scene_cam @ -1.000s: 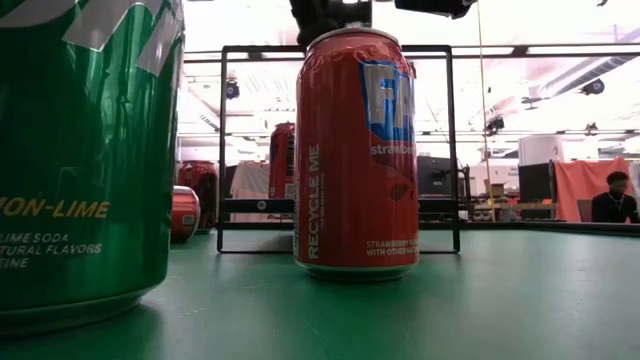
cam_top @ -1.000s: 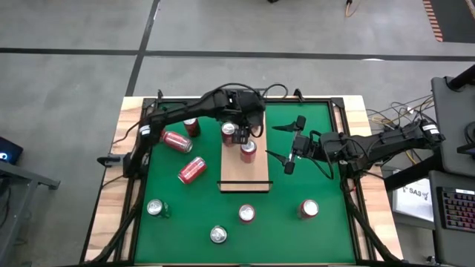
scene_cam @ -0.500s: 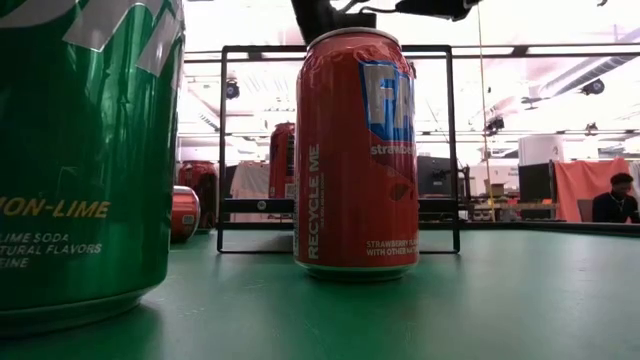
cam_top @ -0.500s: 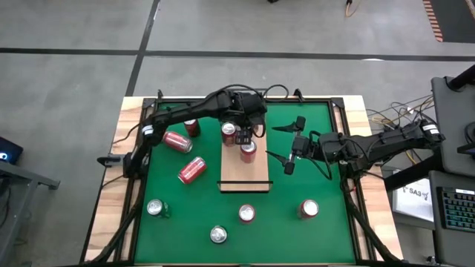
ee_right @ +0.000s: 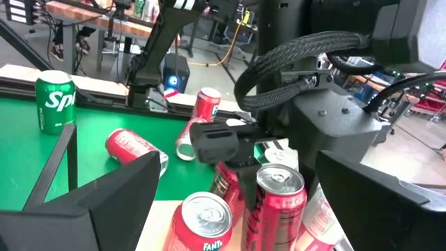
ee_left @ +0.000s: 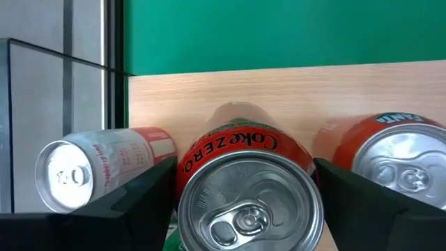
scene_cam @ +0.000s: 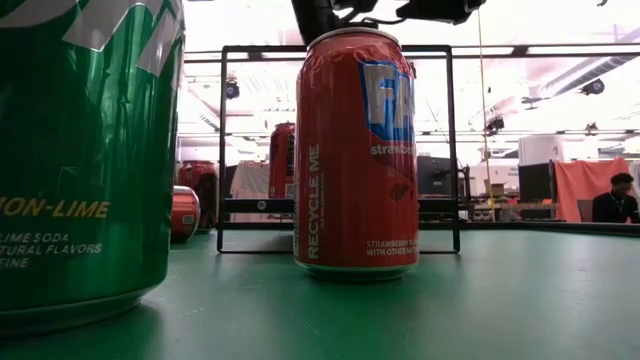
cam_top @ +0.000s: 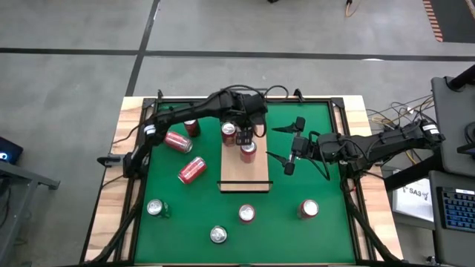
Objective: Place canned beverage on shelf
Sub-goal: Put the red soda can on the shelf and aligned with the other red soda can
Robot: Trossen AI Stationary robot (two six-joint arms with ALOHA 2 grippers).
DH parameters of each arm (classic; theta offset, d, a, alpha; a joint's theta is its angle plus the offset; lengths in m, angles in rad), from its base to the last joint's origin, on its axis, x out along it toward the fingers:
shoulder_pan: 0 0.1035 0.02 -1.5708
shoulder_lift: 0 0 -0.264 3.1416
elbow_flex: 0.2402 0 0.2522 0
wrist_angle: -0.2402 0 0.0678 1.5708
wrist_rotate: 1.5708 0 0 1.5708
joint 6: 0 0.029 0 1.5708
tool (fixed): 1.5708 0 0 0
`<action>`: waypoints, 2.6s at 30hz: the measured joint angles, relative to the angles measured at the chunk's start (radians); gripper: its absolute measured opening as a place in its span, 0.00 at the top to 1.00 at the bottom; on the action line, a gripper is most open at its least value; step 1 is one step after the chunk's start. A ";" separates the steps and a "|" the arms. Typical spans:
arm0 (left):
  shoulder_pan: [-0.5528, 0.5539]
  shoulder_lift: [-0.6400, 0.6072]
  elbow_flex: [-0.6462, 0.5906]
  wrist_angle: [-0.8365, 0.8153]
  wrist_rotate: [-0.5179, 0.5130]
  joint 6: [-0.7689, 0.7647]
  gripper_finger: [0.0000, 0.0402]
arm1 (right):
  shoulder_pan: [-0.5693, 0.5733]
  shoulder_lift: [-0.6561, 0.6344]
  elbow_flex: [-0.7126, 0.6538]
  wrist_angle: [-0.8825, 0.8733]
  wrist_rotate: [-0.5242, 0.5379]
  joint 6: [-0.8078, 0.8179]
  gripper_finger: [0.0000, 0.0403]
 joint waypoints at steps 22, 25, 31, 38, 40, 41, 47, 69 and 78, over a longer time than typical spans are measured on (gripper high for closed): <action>0.010 0.000 -0.034 -0.004 0.083 -0.047 0.29 | 0.000 0.000 0.000 -0.013 0.000 0.015 0.07; 0.009 0.000 -0.034 -0.004 0.082 -0.058 0.29 | 0.000 0.000 0.000 -0.014 0.000 0.016 0.07; 0.011 0.000 -0.034 -0.002 0.079 -0.059 0.29 | 0.000 0.000 0.000 -0.016 0.000 0.016 0.07; 0.009 0.000 -0.054 0.004 0.079 -0.065 0.29 | 0.000 0.000 0.000 -0.020 0.000 0.016 0.07; 0.010 0.000 -0.057 0.006 0.079 -0.066 0.29 | 0.000 0.000 0.000 -0.020 0.000 0.016 0.07; 0.010 0.000 -0.059 0.007 0.079 -0.066 0.29 | 0.000 0.000 0.000 -0.020 0.000 0.016 0.07; 0.010 0.000 -0.094 0.016 0.079 -0.065 0.29 | 0.000 0.000 0.000 -0.020 0.000 0.016 0.07; 0.013 0.000 -0.106 0.050 0.079 -0.055 0.24 | 0.000 0.000 0.000 -0.020 0.000 0.015 0.07; 0.013 0.000 -0.106 0.053 0.079 -0.055 0.22 | 0.000 0.000 0.000 -0.020 0.000 0.016 0.07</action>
